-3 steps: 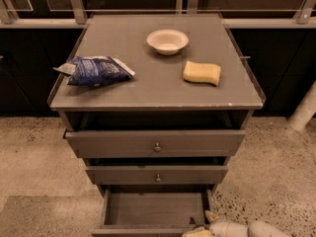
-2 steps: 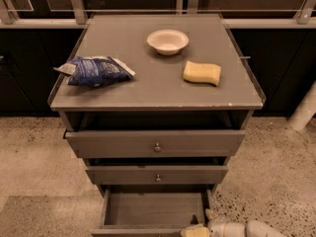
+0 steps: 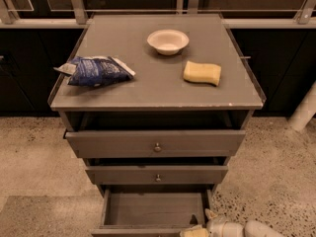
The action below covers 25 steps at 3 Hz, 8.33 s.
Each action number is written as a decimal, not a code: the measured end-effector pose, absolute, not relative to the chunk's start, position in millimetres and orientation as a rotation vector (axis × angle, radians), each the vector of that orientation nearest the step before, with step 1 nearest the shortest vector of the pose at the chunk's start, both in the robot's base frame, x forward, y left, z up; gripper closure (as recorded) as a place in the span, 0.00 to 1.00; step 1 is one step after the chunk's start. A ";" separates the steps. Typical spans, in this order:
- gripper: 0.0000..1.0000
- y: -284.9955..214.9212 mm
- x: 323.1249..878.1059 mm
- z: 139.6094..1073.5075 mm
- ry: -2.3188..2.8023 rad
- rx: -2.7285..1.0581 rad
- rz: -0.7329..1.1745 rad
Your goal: Close bottom drawer
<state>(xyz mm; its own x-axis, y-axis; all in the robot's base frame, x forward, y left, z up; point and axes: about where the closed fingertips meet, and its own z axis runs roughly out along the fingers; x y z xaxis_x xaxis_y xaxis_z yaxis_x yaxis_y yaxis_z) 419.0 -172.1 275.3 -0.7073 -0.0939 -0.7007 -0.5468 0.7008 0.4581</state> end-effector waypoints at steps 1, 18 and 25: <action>0.00 -168.7 416.0 270.7 2.230 -0.597 0.737; 0.00 -114.6 424.0 160.9 2.331 -0.667 0.630; 0.00 -100.8 449.3 149.9 2.272 -0.707 0.429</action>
Offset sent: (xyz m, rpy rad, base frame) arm -0.0128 -0.0044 -0.0132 -0.1691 -0.0179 0.0401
